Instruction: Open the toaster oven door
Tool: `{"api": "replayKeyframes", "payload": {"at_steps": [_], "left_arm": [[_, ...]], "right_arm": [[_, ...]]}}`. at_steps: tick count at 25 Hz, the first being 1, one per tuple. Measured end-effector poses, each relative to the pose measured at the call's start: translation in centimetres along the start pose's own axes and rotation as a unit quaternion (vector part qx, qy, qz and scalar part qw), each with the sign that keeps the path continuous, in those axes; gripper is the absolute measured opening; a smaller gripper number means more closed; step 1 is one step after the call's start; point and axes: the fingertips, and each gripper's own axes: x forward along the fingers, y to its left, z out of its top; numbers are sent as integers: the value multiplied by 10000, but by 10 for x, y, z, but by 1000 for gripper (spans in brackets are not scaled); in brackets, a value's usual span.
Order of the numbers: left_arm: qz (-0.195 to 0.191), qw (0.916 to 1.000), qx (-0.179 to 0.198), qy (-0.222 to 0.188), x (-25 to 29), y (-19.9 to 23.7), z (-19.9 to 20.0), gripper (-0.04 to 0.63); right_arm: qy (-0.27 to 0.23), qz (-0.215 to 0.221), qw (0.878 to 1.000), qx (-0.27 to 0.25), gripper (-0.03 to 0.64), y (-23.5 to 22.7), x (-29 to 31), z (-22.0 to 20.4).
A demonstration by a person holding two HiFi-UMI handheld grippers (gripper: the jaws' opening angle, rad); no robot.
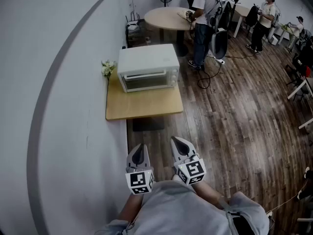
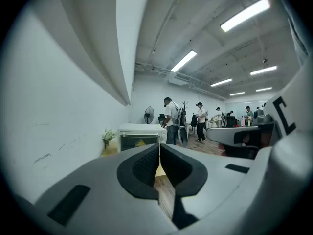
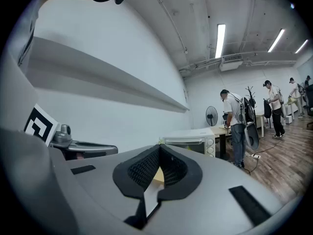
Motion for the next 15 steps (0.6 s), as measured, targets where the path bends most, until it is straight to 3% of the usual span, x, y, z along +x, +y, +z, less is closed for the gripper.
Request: {"api": "replayKeyframes", "payload": {"at_steps": [15], "left_arm": [[20, 9999, 66, 78, -2, -19, -1, 6]], "right_arm": [[-50, -1, 10000, -3, -2, -9, -17, 1]]}}
